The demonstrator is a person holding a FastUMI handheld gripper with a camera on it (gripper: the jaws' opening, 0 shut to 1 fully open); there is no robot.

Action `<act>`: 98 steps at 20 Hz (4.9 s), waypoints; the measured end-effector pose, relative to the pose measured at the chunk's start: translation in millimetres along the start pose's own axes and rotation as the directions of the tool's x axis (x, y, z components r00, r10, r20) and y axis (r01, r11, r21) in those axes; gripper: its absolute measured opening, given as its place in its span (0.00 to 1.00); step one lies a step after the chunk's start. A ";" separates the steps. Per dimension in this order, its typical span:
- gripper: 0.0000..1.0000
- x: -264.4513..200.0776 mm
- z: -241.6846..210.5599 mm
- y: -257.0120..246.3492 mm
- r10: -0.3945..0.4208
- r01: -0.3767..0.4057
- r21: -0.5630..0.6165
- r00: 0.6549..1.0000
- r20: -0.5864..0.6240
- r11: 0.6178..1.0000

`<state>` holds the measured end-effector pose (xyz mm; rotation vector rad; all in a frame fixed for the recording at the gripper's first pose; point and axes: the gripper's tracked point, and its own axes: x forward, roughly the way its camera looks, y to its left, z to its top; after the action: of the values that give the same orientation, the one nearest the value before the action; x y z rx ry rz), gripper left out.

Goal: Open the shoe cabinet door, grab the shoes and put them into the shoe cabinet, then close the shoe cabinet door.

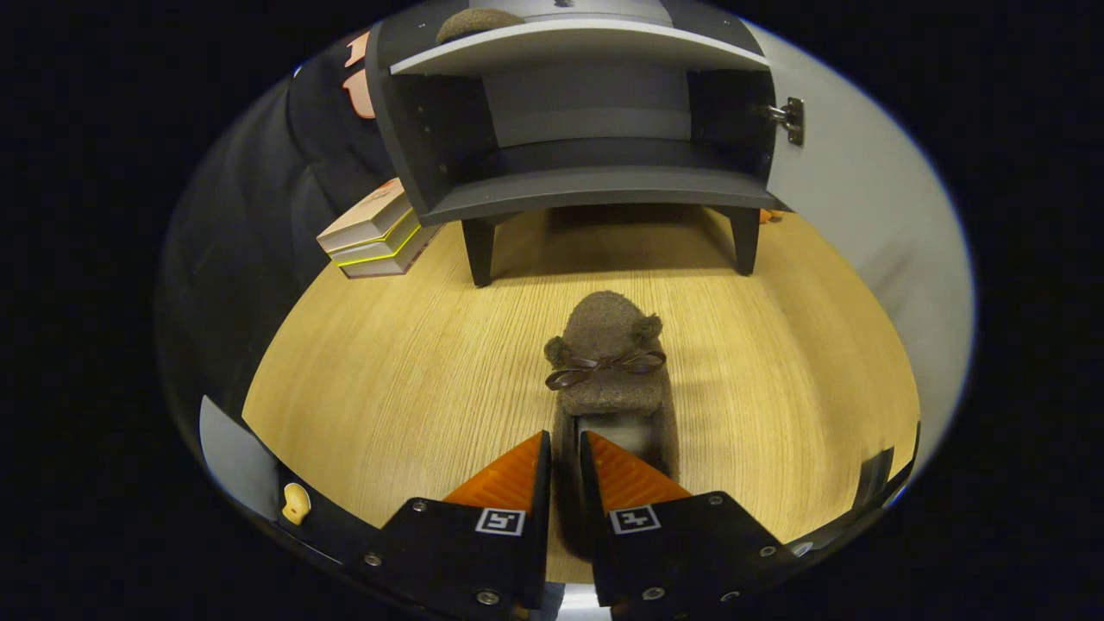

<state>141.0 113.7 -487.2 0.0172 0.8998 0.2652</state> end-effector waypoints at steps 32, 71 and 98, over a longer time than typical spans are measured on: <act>0.06 -151.8 171.5 13.0 0.023 -0.019 -0.013 0.933 0.359 1.000; 0.11 -48.3 487.4 -67.6 -0.033 0.106 -0.137 0.889 0.456 0.985; 0.23 -223.5 412.1 -41.5 -0.079 0.165 -0.093 0.802 0.592 0.982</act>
<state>337.6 60.5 -62.9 -0.0867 0.2559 0.1829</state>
